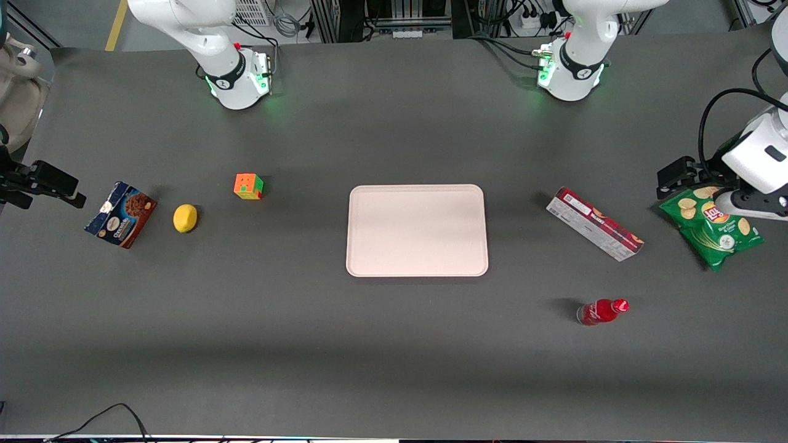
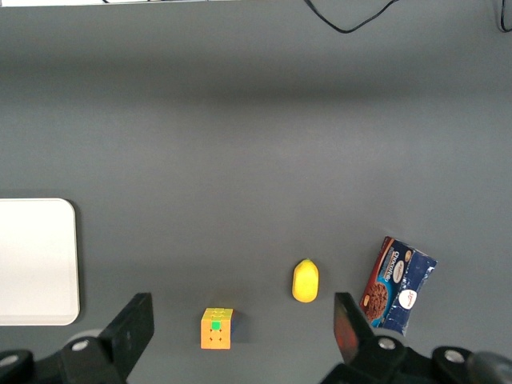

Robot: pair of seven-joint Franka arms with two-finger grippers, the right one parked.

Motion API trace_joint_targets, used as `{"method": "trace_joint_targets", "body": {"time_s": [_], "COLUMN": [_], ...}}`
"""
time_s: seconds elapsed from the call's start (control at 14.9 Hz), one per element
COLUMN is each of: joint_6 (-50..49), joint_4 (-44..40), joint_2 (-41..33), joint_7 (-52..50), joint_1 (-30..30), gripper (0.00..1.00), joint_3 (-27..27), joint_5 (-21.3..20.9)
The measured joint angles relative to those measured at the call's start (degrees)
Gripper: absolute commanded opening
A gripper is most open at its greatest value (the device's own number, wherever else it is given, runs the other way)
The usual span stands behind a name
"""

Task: Place red cookie box on tray
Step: 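Move the left gripper down over the red plaid shortbread box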

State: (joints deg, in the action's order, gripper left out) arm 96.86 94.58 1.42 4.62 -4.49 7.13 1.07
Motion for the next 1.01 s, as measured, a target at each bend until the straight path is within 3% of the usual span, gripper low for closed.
{"method": "trace_joint_targets", "body": {"time_s": [0.67, 1.01], "joint_6": [-1.6, -1.5], "joint_4": [-0.6, 0.6], "joint_2": [0.5, 4.6], "joint_7": [-1.1, -17.3], "joint_1": [-0.2, -0.2], "gripper": [1.00, 1.00], "joint_3": [-0.1, -0.1], "joint_5": [0.2, 2.2]}}
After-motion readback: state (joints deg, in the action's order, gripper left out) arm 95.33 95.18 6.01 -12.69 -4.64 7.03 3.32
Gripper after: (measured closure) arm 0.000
